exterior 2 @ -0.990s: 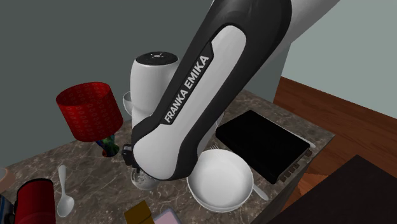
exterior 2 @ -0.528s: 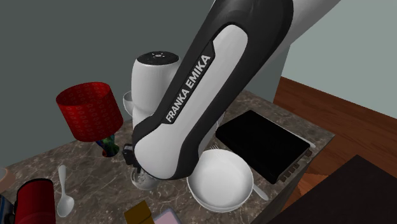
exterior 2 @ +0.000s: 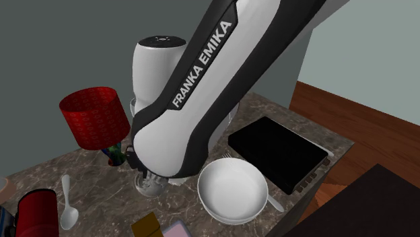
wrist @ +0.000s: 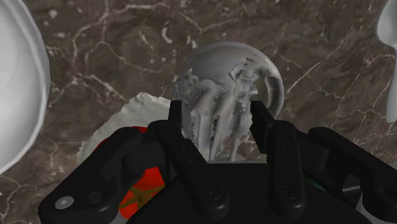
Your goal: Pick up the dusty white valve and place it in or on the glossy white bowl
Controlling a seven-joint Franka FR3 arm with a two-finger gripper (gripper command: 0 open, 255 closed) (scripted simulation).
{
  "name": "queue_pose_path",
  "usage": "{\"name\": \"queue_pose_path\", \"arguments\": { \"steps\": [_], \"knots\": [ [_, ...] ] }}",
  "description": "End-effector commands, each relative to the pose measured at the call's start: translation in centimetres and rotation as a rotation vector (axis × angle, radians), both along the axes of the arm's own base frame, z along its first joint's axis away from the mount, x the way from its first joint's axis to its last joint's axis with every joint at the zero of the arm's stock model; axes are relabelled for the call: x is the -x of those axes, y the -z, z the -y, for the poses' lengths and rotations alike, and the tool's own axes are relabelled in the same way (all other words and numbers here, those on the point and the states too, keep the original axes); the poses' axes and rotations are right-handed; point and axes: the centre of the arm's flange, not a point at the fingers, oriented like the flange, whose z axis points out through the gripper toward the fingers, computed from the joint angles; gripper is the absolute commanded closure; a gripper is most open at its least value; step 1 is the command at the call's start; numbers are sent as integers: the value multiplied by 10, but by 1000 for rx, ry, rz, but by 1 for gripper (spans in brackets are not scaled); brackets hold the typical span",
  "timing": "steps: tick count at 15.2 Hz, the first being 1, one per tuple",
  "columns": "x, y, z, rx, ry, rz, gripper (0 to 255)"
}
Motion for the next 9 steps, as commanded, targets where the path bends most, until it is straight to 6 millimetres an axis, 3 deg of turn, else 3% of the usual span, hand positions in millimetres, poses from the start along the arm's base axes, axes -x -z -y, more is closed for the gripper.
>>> {"name": "queue_pose_path", "arguments": {
  "steps": [1, 9],
  "knots": [
    [0, -10, -1, 0, 0, 0, 255],
    [0, -52, -1, 0, 0, 0, 255]
  ]
}}
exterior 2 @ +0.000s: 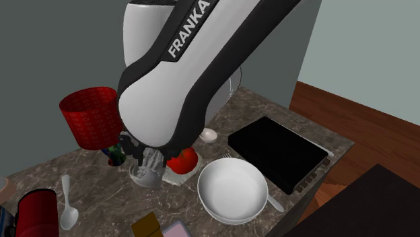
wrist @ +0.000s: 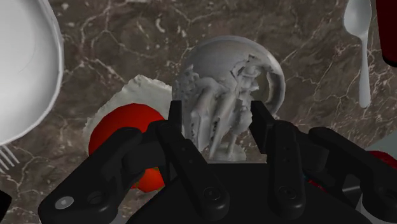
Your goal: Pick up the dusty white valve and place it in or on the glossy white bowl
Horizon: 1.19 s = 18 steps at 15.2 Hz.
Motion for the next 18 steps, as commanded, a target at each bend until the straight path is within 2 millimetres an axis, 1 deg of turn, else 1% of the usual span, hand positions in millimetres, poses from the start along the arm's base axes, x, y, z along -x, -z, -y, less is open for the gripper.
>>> {"name": "queue_pose_path", "arguments": {
  "steps": [1, 11, 12, 18],
  "knots": [
    [1, -10, 0, 0, 0, 0, 255],
    [1, -63, 0, 0, 0, 0, 255],
    [1, -65, 0, 0, 0, 0, 255],
    [49, -70, 63, 0, 0, 0, 255]
  ]
}}
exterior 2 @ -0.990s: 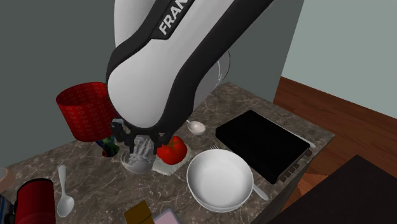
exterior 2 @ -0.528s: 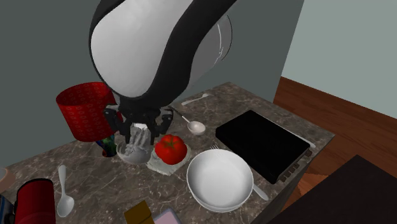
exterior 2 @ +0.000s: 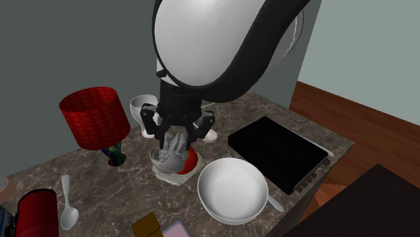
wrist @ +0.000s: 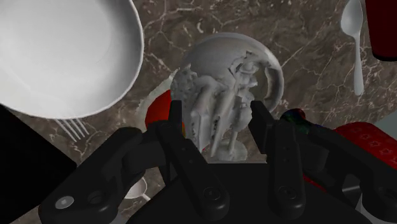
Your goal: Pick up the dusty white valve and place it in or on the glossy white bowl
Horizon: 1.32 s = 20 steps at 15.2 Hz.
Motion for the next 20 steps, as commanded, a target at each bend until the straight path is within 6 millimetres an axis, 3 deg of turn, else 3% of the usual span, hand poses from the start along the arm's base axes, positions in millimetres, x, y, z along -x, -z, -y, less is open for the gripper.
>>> {"name": "queue_pose_path", "arguments": {
  "steps": [1, 10, 20],
  "knots": [
    [18, -2, 21, 0, 0, 0, 255],
    [89, -10, 114, 0, 0, 0, 255],
    [89, 43, 114, 0, 0, 0, 255]
  ]
}}
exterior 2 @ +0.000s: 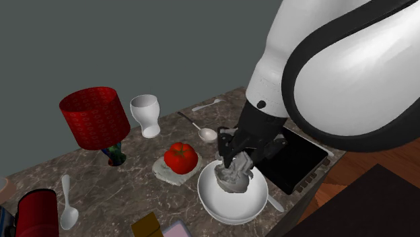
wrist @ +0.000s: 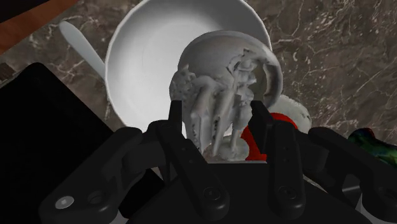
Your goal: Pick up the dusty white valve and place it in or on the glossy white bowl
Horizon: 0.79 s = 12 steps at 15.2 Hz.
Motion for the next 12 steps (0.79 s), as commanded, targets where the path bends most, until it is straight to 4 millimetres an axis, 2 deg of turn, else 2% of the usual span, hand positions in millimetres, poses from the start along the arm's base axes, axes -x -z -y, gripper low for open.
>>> {"name": "queue_pose_path", "arguments": {
  "steps": [1, 6, 12],
  "knots": [
    [0, 10, 0, 0, 0, 1, 255],
    [0, 36, 0, 0, 0, 1, 255],
    [0, 36, 0, 0, 0, 1, 255]
  ]
}}
